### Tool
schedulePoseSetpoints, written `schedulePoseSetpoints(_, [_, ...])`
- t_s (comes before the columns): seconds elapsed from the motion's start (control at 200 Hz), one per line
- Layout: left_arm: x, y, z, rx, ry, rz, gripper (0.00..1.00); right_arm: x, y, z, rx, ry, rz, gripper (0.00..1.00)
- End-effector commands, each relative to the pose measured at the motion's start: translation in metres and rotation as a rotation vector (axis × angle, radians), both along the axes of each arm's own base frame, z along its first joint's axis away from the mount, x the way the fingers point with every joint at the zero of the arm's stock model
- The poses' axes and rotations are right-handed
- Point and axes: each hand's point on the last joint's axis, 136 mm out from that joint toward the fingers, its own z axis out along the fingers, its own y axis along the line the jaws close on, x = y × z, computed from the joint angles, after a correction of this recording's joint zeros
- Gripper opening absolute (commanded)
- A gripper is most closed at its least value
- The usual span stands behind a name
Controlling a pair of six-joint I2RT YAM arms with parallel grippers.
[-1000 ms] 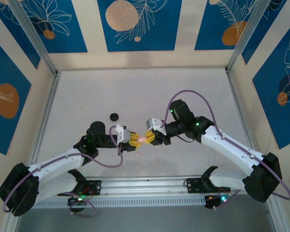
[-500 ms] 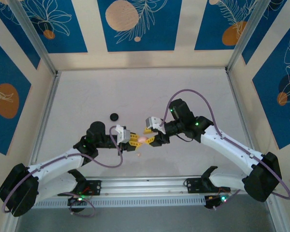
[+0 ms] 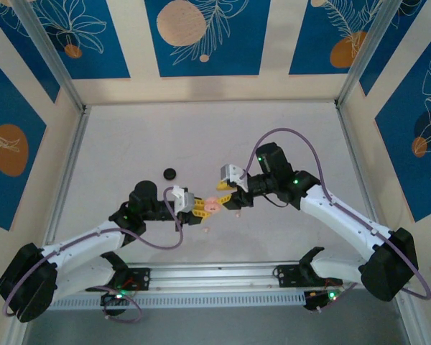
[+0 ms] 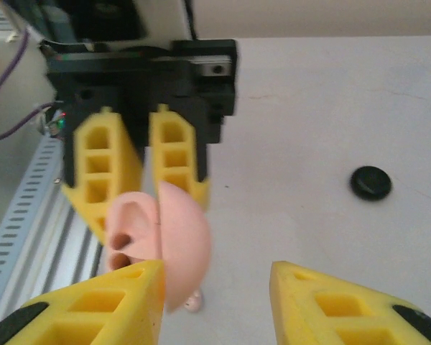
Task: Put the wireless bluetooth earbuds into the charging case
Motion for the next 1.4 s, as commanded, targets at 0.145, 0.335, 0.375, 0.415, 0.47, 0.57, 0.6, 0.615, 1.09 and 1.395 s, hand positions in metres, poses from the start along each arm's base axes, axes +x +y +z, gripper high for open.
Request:
schedulePoseSetpoints(0.145, [-0.005, -0.001, 0.017, -0.027, -0.069, -0.03, 0.18, 0.007, -0.002, 0.012, 0.027, -0.012, -0.039, 0.42])
schedulePoseSetpoints(0.335, [0.024, 0.008, 0.0, 0.035, -0.081, 0.151, 0.17, 0.006, -0.009, 0.024, 0.066, 0.043, -0.095, 0.42])
schedulePoseSetpoints(0.375, [0.03, 0.01, -0.004, 0.047, -0.081, 0.194, 0.16, 0.01, -0.012, 0.024, 0.066, 0.074, -0.135, 0.42])
schedulePoseSetpoints(0.415, [0.036, 0.013, -0.008, 0.061, -0.081, 0.233, 0.16, 0.014, -0.016, 0.023, 0.058, 0.106, -0.18, 0.42])
schedulePoseSetpoints(0.47, [0.041, 0.016, -0.014, 0.076, -0.079, 0.267, 0.16, 0.018, -0.022, 0.016, 0.031, 0.155, -0.245, 0.41])
schedulePoseSetpoints(0.57, [0.046, 0.022, -0.024, 0.092, -0.067, 0.317, 0.16, 0.022, -0.034, -0.003, -0.05, 0.252, -0.351, 0.4])
schedulePoseSetpoints(0.6, [0.048, 0.023, -0.027, 0.096, -0.061, 0.331, 0.16, 0.023, -0.038, -0.011, -0.081, 0.287, -0.391, 0.4])
schedulePoseSetpoints(0.615, [0.049, 0.024, -0.029, 0.1, -0.058, 0.337, 0.16, 0.025, -0.04, -0.015, -0.098, 0.309, -0.419, 0.4])
schedulePoseSetpoints(1.09, [0.05, 0.031, -0.048, 0.119, -0.01, 0.38, 0.16, 0.046, -0.051, -0.13, -0.448, 0.784, -0.628, 0.44])
schedulePoseSetpoints(1.395, [0.051, 0.031, -0.051, 0.129, -0.004, 0.386, 0.16, 0.059, -0.039, -0.167, -0.54, 0.892, -0.594, 0.45])
